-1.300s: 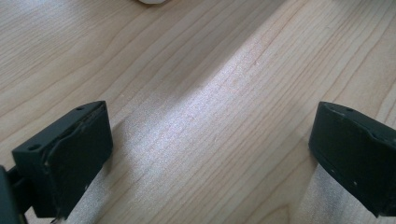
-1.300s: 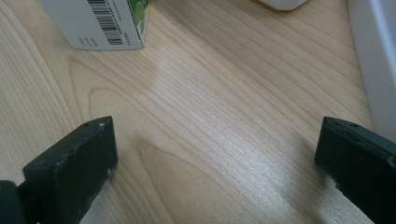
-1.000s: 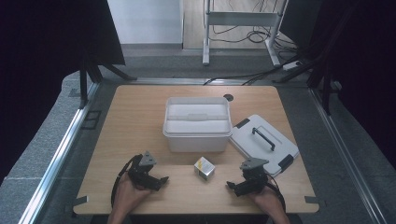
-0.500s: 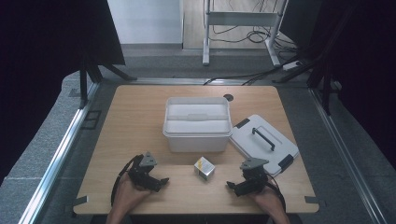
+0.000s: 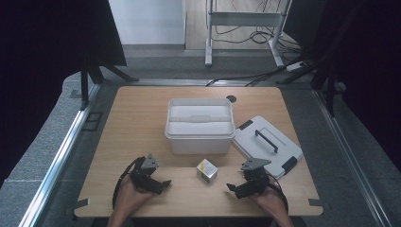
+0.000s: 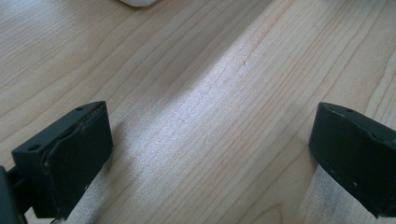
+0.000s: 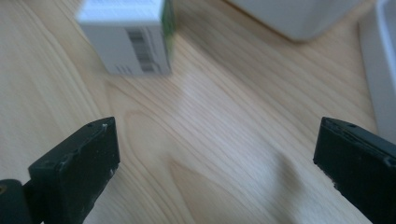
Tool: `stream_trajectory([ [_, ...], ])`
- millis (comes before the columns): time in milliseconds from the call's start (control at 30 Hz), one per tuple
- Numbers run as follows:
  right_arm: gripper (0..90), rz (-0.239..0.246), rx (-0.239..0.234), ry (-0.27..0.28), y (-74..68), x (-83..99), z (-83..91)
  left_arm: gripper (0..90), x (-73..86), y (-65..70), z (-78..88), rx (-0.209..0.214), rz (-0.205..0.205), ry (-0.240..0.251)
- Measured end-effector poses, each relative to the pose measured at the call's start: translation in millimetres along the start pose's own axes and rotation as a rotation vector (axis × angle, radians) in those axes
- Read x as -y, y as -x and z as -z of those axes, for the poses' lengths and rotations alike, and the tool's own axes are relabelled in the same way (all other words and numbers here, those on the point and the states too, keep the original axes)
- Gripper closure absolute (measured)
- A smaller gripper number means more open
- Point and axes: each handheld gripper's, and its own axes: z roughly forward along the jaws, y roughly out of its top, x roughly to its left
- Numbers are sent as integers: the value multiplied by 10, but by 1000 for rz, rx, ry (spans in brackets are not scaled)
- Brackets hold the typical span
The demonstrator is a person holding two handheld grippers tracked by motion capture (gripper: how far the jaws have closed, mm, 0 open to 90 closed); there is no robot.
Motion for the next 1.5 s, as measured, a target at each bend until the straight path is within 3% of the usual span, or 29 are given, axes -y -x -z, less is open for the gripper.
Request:
stream_trajectory([
  [300,4,31,-41,-2,-147,-221,-98,0,-1,-1,-1,0,0,0],
  [633,54,79,-66,-10,-339,-525,-352,0,-1,-1,-1,0,0,0],
  [833,157,75,-77,-36,-382,-624,-577,0,-1,-1,-1,0,0,0],
  [867,230,76,-75,-48,-389,-642,-636,0,-1,0,-2,0,2,2],
  [933,281,81,-74,-56,-389,-648,-657,0,-1,1,-2,0,2,2],
  [967,405,84,-61,-70,-394,-652,-687,0,-1,0,-2,0,2,2],
  [1033,448,96,-59,-68,-395,-653,-682,0,-1,1,-2,0,2,2],
  [1200,452,113,-60,-71,-408,-671,-643,0,-1,-1,-1,0,0,0],
  [1500,452,157,-113,-38,-505,-702,-327,0,-3,-2,-2,1,-1,0],
])
